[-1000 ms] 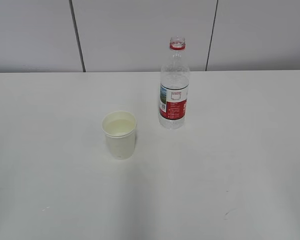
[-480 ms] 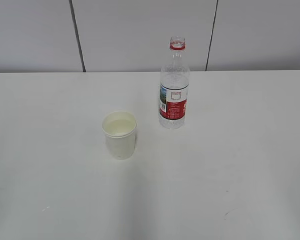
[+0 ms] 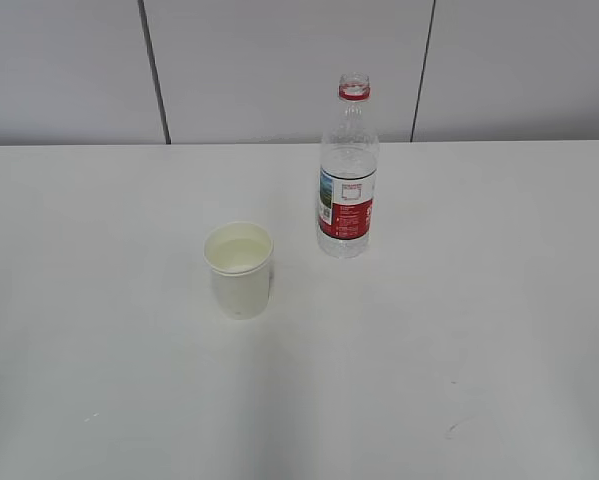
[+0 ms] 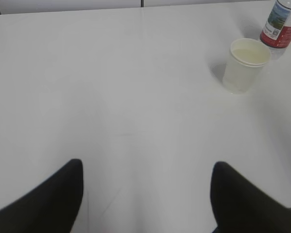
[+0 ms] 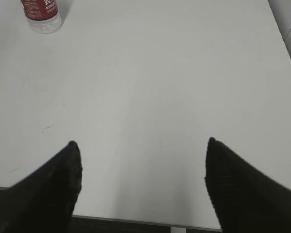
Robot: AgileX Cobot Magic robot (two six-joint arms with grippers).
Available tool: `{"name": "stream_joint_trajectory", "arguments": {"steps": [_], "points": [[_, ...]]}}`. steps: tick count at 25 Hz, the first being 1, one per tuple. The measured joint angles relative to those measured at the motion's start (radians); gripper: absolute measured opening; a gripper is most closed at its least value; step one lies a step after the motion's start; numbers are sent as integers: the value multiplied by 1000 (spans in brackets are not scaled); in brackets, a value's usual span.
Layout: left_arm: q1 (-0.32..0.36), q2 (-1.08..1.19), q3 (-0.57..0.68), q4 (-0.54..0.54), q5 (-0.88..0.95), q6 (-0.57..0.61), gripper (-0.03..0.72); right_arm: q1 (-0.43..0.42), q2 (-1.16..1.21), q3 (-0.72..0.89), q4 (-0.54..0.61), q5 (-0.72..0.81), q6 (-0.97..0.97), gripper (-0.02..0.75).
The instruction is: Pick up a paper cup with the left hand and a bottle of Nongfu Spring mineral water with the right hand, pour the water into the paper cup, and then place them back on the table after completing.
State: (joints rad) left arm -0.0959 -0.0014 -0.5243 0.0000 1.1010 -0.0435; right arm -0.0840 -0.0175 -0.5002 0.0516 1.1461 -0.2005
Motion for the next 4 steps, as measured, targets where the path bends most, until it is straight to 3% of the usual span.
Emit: {"name": "stream_joint_trajectory", "arguments": {"steps": [4], "points": [[0,0,0,0,0,0,501,0,0,0,0,0,0,587]]}}
